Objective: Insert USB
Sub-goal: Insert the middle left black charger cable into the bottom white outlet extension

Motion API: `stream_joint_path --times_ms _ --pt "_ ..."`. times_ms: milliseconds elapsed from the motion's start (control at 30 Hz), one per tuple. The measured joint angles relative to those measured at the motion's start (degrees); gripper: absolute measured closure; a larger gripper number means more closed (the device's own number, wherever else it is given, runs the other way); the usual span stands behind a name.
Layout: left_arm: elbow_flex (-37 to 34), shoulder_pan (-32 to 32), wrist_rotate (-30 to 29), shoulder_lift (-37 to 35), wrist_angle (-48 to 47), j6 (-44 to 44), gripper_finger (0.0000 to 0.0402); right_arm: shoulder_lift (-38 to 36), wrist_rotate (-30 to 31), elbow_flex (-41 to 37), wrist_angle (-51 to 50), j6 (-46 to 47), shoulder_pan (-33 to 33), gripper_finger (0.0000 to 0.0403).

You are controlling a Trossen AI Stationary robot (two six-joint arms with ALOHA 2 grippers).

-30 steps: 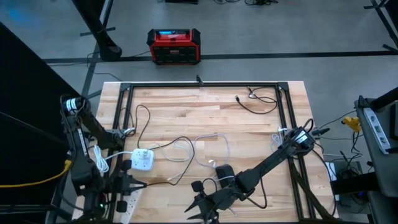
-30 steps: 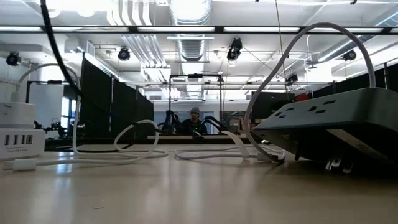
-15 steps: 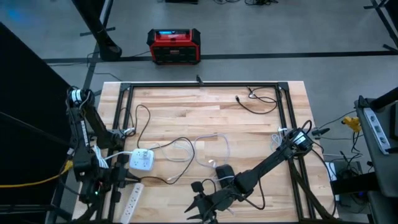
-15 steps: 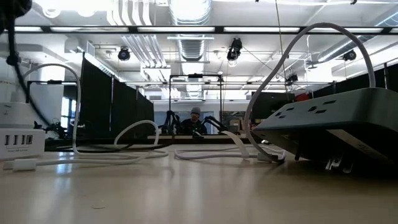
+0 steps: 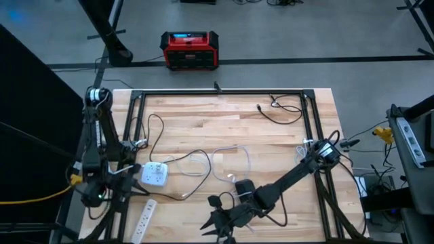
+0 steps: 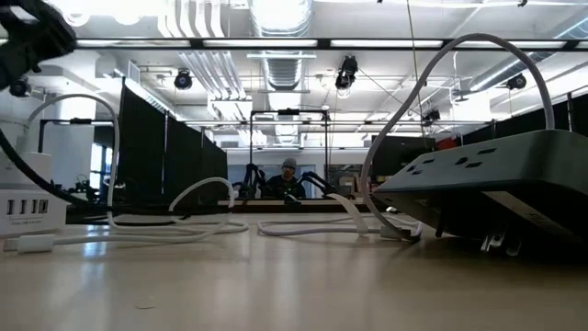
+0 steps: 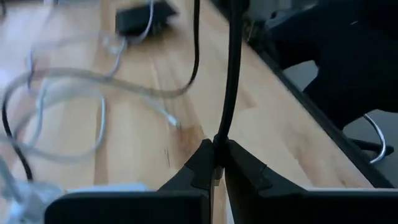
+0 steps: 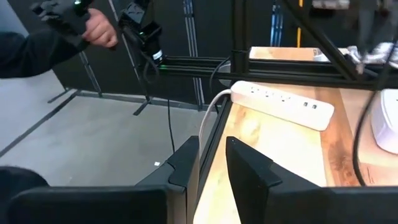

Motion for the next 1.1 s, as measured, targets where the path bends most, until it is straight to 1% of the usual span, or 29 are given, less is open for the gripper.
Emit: stream_joint_path --times_ms 67,133,300,367,433,567,733,900,1100 --pt "-0.75 -1.32 -1.51 -1.99 3.47 3.41 0.0392 0.0 0.09 0.0 -0.06 1.22 -0.42 0.034" --pt "-1.61 -2.57 -1.26 -3.29 7.59 6.5 0.0392 0.0 0.11 0.0 -0.21 2.08 -0.71 0.0344" --pt "-6.09 -3.7 -1.61 -3.61 23.52 16.39 0.0392 0.0 0.09 0.0 -0.22 2.62 -0.68 0.0348" --pt "-8.04 -3.7 -2.43 -2.96 28.12 16.39 0.0392 0.0 -0.05 0.0 -0.22 2.69 -0.64 0.0348" --pt "-9.63 -3.7 -3.26 -2.4 30.61 14.44 0.0392 0.0 -0.02 0.0 -0.18 2.79 -0.66 0.0345" --pt "-11.03 -3.66 -3.93 -1.21 30.58 9.06 0.0392 0.0 0.0 0.0 -0.2 3.15 -0.68 0.0339" --pt "-11.13 -3.57 -4.37 0.38 30.34 7.85 0.0392 0.0 -0.02 0.0 -0.22 2.91 -0.67 0.0337" --pt "-11.81 -3.5 -4.18 1.89 29.98 6.03 0.0392 0.0 -0.01 0.0 -0.26 2.75 -0.68 0.0346" --pt "-14.11 -3.46 -2.72 1.36 29.4 4.4 0.0392 0.0 0.0 0.0 -0.35 3.12 -0.68 0.0354"
